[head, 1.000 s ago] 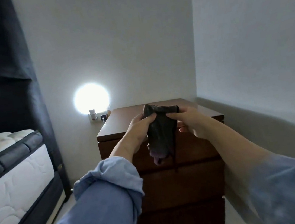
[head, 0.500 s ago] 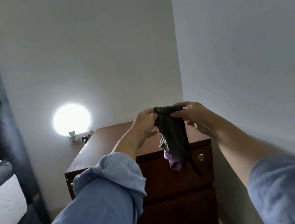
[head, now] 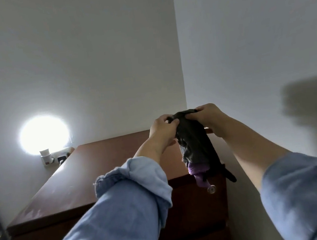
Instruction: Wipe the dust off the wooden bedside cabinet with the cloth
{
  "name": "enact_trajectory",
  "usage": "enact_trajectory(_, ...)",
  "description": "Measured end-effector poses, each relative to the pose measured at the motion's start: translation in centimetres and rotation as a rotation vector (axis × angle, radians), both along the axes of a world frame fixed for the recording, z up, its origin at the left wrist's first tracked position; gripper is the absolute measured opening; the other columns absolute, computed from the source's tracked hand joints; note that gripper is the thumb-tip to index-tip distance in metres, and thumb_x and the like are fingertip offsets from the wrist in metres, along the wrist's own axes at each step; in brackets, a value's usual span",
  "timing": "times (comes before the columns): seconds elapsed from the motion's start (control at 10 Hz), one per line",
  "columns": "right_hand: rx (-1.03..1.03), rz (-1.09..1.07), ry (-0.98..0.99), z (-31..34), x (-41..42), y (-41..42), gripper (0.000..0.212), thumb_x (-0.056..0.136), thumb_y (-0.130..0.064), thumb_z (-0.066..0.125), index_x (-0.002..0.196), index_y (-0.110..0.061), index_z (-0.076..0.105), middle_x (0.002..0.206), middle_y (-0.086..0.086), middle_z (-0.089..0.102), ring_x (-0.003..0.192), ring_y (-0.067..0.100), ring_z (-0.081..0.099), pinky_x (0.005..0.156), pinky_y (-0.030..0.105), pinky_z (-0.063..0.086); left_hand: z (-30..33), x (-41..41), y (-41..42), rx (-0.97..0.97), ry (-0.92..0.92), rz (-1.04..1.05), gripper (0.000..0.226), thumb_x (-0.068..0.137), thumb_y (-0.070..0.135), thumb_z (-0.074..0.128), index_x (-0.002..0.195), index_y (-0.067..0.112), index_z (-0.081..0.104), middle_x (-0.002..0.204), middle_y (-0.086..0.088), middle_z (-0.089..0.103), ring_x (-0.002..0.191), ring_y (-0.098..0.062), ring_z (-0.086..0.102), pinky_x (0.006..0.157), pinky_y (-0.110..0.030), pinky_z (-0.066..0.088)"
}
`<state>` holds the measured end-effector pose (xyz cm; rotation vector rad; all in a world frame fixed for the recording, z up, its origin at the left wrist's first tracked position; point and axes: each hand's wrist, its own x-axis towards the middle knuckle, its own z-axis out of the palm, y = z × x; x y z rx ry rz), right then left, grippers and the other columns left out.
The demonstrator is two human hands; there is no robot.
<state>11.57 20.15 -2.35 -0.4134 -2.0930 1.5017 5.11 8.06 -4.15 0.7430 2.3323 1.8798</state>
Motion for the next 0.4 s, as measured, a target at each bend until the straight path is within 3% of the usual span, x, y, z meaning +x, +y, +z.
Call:
enact_trajectory(0.1, 0.030, -0.058, -0.051, -2.1, -3.4, 1.4, 0.024, 0.083, -0.011, 0.066, 0.105, 0.000, 0.067, 0.100, 0.016, 0.068, 0.090, 0.026, 0.064, 0.073, 0.033, 0.055, -1.8, -2.6, 1.6, -0.102, 0.060, 0.077, 0.031, 0.088, 0.025, 0.058, 0.119, 0.024, 0.057, 0.117, -0.005, 0.062, 0.098, -0.026, 0.063, 0.083, -0.037, 0.056)
enact_trajectory(0.2, 0.076, -0.077, -0.115, -3.7, -6.3, 2.8, 0.021, 0.080, -0.010, 0.065, 0.099, -0.002, 0.069, 0.100, 0.017, 0.070, 0.096, 0.031, 0.066, 0.091, 0.042, 0.054, -2.9, -4.7, 2.5, -0.211, 0.162, 0.133, 0.041, 0.087, 0.024, 0.059, 0.127, 0.019, 0.052, 0.123, -0.004, 0.060, 0.108, -0.024, 0.059, 0.091, -0.033, 0.050)
enact_trajectory(0.3, 0.173, -0.036, -0.179, -5.4, -8.6, 3.7, 0.019, 0.079, -0.005, 0.061, 0.097, -0.004, 0.070, 0.097, 0.016, 0.069, 0.100, 0.033, 0.065, 0.093, 0.042, 0.052, -4.4, -6.5, 3.1, -0.337, 0.213, 0.164, 0.035, 0.086, 0.023, 0.060, 0.120, 0.023, 0.056, 0.119, -0.002, 0.063, 0.105, -0.022, 0.059, 0.089, -0.032, 0.048)
enact_trajectory(0.4, 0.237, -0.062, -0.233, -6.1, -9.0, 4.1, 0.032, 0.080, -0.006, 0.064, 0.112, -0.005, 0.066, 0.109, 0.014, 0.067, 0.103, 0.028, 0.063, 0.090, 0.034, 0.052, -5.0, -6.7, 3.4, -0.466, 0.243, 0.220, 0.043, 0.084, 0.024, 0.058, 0.126, 0.029, 0.052, 0.121, 0.004, 0.063, 0.112, -0.020, 0.057, 0.100, -0.040, 0.042)
